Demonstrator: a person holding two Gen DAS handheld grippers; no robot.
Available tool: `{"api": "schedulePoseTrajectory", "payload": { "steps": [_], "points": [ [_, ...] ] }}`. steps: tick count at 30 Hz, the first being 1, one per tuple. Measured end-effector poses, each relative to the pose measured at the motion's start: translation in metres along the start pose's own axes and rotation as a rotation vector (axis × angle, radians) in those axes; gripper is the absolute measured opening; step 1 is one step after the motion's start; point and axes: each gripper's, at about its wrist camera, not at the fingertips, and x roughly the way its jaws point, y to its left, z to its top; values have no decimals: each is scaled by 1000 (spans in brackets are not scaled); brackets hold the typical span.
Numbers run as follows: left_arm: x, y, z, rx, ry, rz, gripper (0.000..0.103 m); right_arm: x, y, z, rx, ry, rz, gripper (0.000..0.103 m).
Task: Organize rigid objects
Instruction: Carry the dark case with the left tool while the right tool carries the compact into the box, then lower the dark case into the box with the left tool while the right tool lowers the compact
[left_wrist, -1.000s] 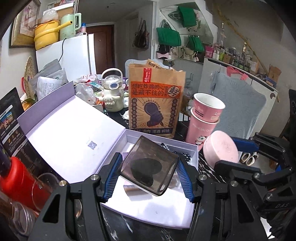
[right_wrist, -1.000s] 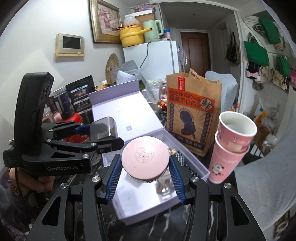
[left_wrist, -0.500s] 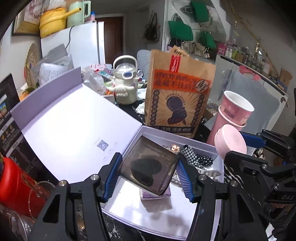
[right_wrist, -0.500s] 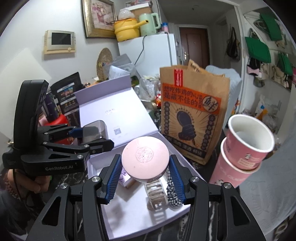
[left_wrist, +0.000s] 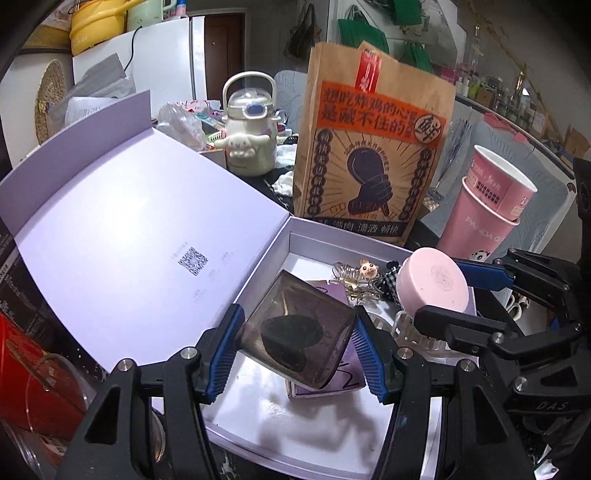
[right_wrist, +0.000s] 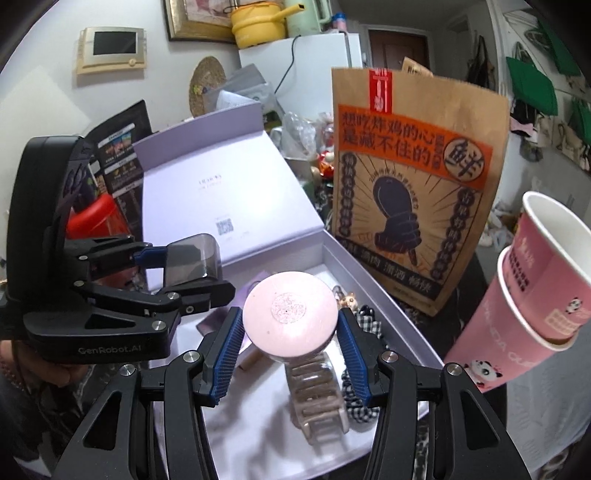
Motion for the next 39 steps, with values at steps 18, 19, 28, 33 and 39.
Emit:
{"api": "schedulePoseTrajectory", "payload": {
  "steps": [18, 19, 28, 33, 39],
  "points": [
    [31, -12, 0, 38, 59, -31, 58, 28, -18, -15, 28, 77, -45, 51],
    [33, -13, 0, 40, 62, -30, 58, 29, -18, -15, 29, 81, -46, 51],
    [36, -20, 3, 72, 61, -16, 58, 35, -21, -18, 36, 88, -56, 51],
    [41, -22, 2, 77, 80, -11, 58, 39, -24, -21, 42, 102, -56, 51],
    [48, -22, -2, 54, 98, -34, 58, 42, -27, -22, 63, 113, -47, 51]
  ]
}}
